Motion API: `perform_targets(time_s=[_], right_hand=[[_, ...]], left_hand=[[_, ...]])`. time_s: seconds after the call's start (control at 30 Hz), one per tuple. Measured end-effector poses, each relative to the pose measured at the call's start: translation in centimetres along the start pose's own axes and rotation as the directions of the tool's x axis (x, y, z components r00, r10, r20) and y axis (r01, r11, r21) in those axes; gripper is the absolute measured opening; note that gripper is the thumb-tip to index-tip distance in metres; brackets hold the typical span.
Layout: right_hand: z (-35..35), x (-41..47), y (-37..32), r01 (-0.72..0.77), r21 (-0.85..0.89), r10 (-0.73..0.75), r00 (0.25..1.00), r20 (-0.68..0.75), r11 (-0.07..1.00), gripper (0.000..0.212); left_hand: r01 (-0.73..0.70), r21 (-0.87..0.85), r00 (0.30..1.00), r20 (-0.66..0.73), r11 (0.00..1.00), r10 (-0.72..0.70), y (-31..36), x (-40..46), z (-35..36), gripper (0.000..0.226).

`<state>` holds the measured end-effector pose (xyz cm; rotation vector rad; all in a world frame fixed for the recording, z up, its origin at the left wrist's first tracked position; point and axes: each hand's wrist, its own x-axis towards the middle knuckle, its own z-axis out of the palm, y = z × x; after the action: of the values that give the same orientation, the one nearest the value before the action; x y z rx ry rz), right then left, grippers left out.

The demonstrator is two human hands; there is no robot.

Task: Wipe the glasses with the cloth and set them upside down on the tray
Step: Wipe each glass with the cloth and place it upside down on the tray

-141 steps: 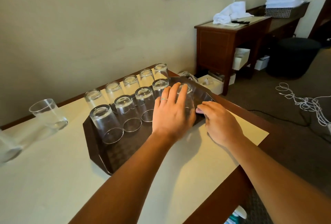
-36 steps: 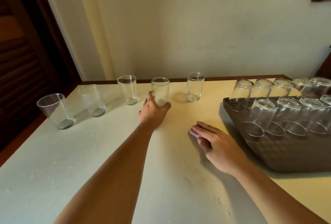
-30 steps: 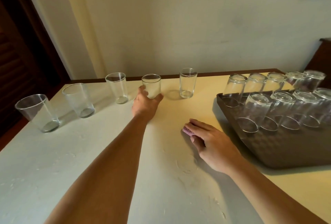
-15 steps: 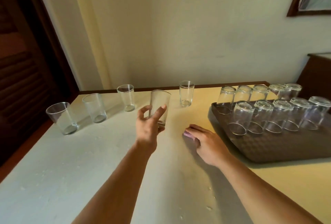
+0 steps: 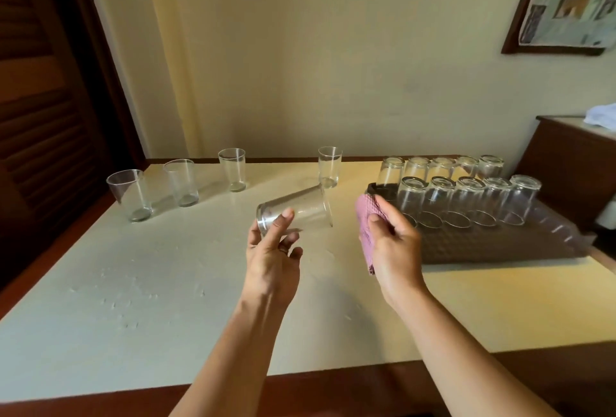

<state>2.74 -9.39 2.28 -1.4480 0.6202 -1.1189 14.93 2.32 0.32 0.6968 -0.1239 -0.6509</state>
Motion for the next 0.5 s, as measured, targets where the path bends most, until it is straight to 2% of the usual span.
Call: perform_targets(time_s=[0.1, 0.2, 0.23, 0.3, 0.4, 0.5], right_hand=[[0.0, -1.3, -0.8, 0.081, -0.034, -0.080, 0.996, 0.050, 0.996, 0.037], [0.2, -2.3, -0.7, 0.124, -0.067, -0.120, 0.991, 0.055, 0.990, 0.040], [0.1, -2.7, -0.7, 0.153, -0.090, -0.149, 0.988, 0.047, 0.984, 0.039], [-0.1, -4.0, -0.7, 0.221, -0.136, -0.217, 0.975, 0.038, 0.966, 0.038], [-0.4, -5.9, -0.7, 0.253, -0.127, -0.244, 0.966, 0.084, 0.959, 0.037], [-1.2, -6.4, -1.2, 0.202, -0.050, -0.199, 0.978, 0.067, 0.978, 0.039]], left_hand=[[-0.022, 0.134, 1.000, 0.009, 0.991, 0.021, -0.8, -1.2, 0.2, 0.055], [-0.058, 0.234, 0.998, 0.052, 0.971, 0.047, -1.5, -2.3, 0.7, 0.081], [-0.063, 0.241, 0.997, 0.053, 0.968, 0.052, -1.7, -2.7, 1.0, 0.082], [-0.047, 0.179, 0.998, 0.038, 0.983, 0.041, -2.2, -3.4, 1.7, 0.074], [0.034, -0.052, 0.999, -0.018, 0.998, -0.035, -2.6, -4.0, 3.0, 0.056], [0.060, -0.076, 0.996, -0.054, 0.995, -0.064, -2.7, -4.0, 3.7, 0.063]])
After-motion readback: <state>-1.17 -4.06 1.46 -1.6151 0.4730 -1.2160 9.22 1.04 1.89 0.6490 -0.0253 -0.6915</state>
